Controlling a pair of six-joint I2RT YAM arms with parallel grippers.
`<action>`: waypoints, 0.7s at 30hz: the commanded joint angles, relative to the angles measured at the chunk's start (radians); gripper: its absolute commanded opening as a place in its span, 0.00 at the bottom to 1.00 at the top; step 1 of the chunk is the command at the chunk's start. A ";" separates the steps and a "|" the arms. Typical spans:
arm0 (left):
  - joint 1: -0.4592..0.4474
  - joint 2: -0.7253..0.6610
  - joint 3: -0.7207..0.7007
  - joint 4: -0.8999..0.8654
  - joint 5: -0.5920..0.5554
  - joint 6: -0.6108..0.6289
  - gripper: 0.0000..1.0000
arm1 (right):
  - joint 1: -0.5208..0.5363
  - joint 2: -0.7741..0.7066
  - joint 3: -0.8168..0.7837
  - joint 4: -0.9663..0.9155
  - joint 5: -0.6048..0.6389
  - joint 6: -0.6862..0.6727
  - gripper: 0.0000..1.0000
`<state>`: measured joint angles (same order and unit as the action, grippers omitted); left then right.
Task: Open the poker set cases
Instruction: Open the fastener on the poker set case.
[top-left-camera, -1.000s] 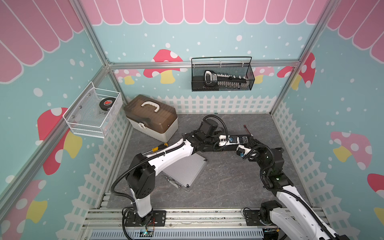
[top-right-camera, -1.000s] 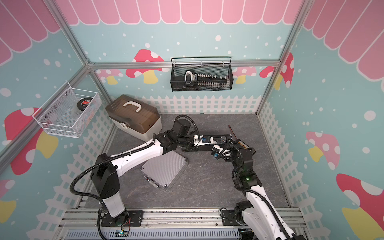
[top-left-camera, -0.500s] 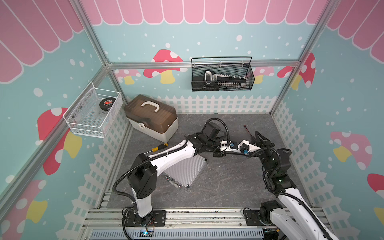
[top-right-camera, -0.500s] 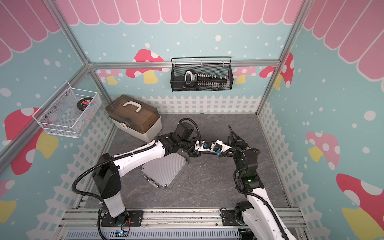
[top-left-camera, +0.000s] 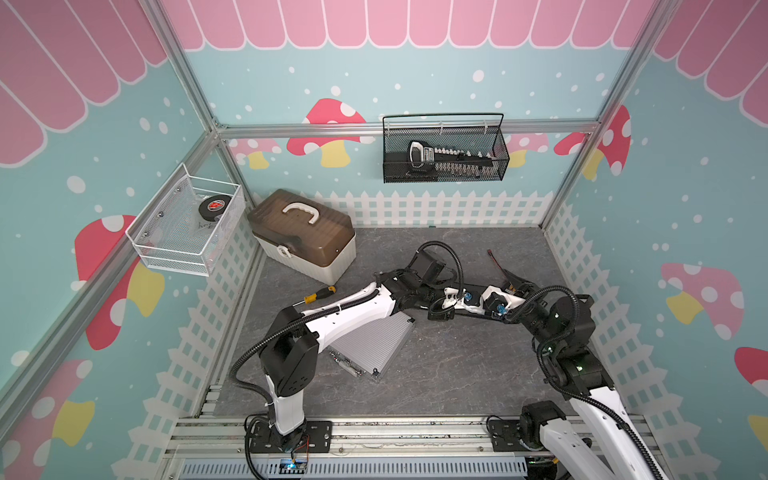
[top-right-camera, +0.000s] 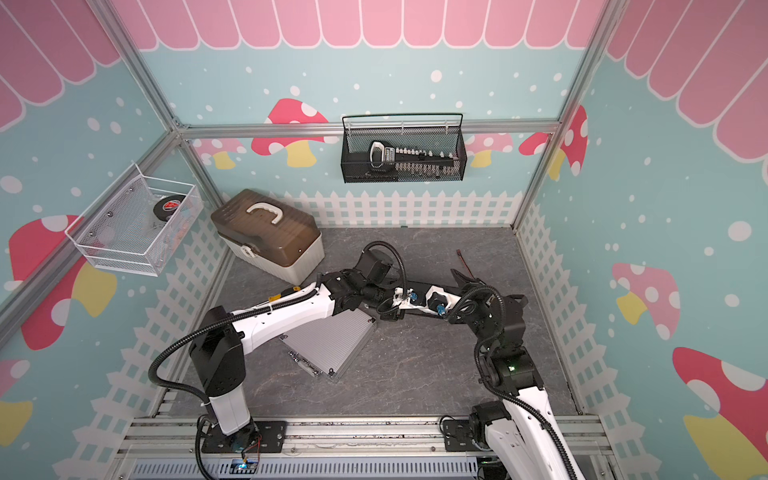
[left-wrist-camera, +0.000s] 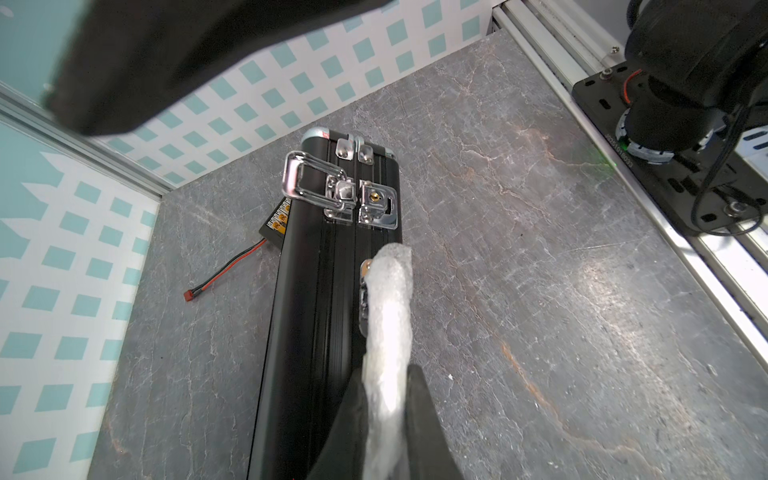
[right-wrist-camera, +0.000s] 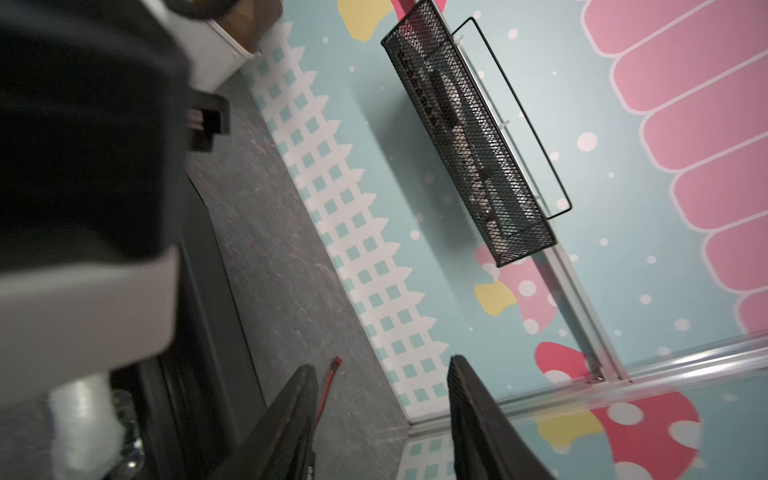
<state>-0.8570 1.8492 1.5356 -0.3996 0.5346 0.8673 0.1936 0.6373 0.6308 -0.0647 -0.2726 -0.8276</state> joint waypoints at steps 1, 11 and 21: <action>0.005 -0.020 0.002 0.046 0.025 0.014 0.00 | -0.015 0.013 -0.009 -0.118 -0.141 0.092 0.43; 0.022 -0.028 -0.014 0.065 -0.017 -0.004 0.00 | -0.024 0.001 -0.028 -0.257 -0.330 0.128 0.39; 0.022 -0.025 -0.004 0.065 0.032 -0.019 0.00 | -0.023 -0.079 -0.091 -0.239 -0.285 0.127 0.35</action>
<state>-0.8455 1.8488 1.5227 -0.3805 0.5407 0.8433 0.1711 0.5575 0.5716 -0.3534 -0.5652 -0.7170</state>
